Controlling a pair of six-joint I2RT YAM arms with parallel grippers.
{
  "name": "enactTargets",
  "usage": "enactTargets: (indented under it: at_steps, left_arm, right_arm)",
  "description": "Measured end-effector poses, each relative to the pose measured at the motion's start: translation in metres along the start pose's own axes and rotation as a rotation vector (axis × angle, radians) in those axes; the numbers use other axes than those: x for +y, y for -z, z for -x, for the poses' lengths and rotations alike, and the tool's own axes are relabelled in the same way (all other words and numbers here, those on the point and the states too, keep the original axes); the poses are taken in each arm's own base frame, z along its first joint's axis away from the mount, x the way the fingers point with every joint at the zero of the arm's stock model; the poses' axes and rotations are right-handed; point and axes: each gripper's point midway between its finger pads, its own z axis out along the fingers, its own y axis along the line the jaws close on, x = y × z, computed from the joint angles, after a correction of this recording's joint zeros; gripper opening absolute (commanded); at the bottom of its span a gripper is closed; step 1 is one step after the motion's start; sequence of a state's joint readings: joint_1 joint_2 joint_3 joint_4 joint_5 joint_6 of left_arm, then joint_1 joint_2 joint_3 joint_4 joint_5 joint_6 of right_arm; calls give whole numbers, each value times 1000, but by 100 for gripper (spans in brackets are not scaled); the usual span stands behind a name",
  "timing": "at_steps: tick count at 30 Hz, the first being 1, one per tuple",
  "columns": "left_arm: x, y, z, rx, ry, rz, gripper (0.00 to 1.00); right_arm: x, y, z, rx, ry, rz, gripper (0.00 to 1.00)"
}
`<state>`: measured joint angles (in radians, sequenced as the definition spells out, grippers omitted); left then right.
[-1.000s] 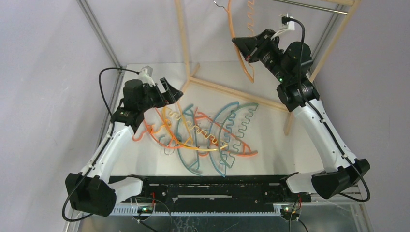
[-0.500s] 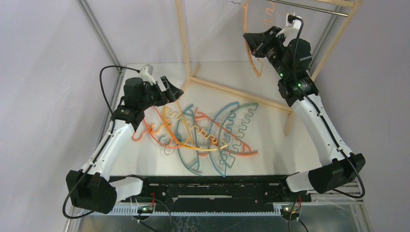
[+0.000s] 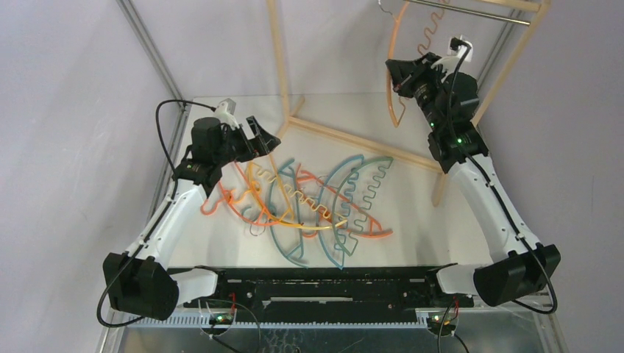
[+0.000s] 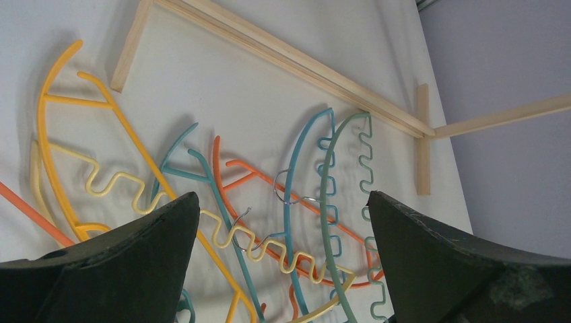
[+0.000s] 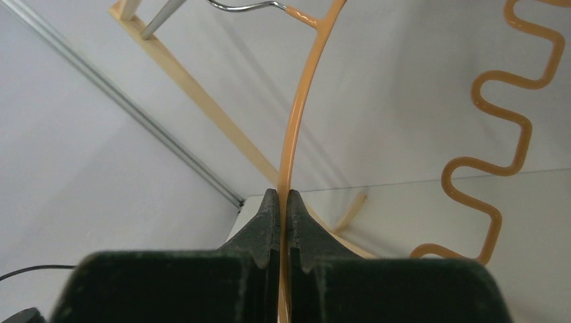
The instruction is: Organize the hangers
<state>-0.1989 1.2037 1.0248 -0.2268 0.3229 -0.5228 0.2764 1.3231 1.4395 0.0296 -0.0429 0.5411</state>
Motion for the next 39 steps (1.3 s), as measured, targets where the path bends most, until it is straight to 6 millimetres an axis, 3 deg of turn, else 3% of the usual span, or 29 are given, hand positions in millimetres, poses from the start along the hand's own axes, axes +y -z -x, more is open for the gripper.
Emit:
enactTargets:
  at_steps: [6, 13, 24, 31, 33, 37, 39]
  left_arm:
    - [0, 0, 0, 0, 0, 0, 100]
    - [-1, 0, 0, 1, 0, -4, 100]
    - [-1, -3, -2, 13, 2, -15, 100]
    - [0, -7, -3, 18, 3, -16, 99]
    - [0, -7, -3, 16, 2, -19, 100]
    - [0, -7, -3, 16, 2, -20, 99]
    - [-1, -7, -3, 16, 1, -20, 100]
  right_arm:
    - [-24, 14, 6, -33, 0, -61, 0]
    - [-37, 31, 9, -60, 11, -123, 0]
    - [-52, 81, 35, -146, 54, -245, 0]
    - [-64, 99, 45, -168, 86, -313, 8]
    - [-65, 101, 46, -169, 87, -322, 14]
    - [-71, 103, 44, -160, 100, -348, 47]
    - [-79, 105, 39, -139, 109, -377, 57]
